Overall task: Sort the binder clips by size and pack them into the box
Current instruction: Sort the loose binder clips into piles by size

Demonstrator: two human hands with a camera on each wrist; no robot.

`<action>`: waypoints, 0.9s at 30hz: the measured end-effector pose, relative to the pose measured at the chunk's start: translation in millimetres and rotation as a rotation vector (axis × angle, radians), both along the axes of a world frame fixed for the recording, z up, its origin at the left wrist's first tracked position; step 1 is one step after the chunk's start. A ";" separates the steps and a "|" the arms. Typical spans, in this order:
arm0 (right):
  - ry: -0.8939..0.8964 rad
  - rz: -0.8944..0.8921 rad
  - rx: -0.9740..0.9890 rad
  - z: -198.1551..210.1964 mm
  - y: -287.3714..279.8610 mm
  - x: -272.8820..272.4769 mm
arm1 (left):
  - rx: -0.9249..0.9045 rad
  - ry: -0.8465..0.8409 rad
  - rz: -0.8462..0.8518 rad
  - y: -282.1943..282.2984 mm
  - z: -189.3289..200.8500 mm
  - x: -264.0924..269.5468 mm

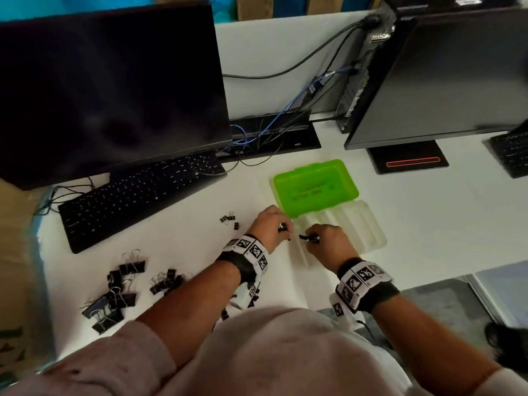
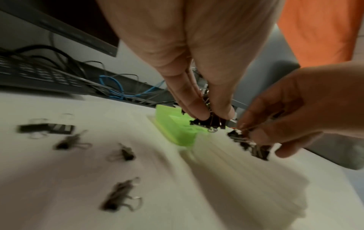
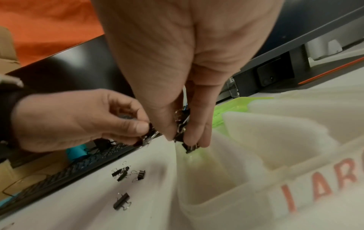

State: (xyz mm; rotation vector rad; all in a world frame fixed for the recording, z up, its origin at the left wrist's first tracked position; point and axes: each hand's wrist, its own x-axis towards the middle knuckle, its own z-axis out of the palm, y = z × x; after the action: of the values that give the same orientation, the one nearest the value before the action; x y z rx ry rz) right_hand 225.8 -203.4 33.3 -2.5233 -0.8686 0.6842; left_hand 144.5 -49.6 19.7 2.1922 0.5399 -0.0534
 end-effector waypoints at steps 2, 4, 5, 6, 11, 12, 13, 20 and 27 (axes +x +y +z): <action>-0.026 -0.016 0.014 -0.3 -3.4 -1.4 | -0.001 0.018 -0.067 -16.9 -0.9 9.9; -0.028 -0.011 0.013 -0.5 -8.1 -1.3 | -0.010 0.041 -0.116 -28.9 -2.9 16.7; -0.019 -0.014 0.012 -0.2 -11.1 -0.7 | -0.017 0.045 -0.131 -32.8 -4.7 19.3; -0.003 -0.022 0.014 0.3 -14.2 0.2 | -0.022 0.051 -0.140 -35.8 -6.2 21.3; 0.028 -0.038 0.014 0.4 -23.9 5.6 | -0.027 0.079 -0.188 -39.6 -8.1 24.4; 0.023 -0.032 0.013 0.0 -24.5 6.8 | -0.022 0.093 -0.196 -39.4 -7.3 24.3; 0.015 -0.025 0.014 -0.4 -24.4 8.1 | -0.019 0.106 -0.197 -39.0 -5.8 24.0; -0.029 0.192 0.057 0.9 4.2 2.2 | 0.067 0.023 0.020 12.3 -5.2 2.5; -0.074 0.662 -0.267 -23.8 63.7 -24.7 | 0.176 0.468 0.127 98.3 -26.4 -50.1</action>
State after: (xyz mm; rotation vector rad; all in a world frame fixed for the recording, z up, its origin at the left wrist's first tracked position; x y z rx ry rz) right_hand 201.0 -139.7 9.5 -2.4798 -1.7778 0.9541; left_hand 94.3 48.7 -6.7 2.3153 0.9741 -0.4751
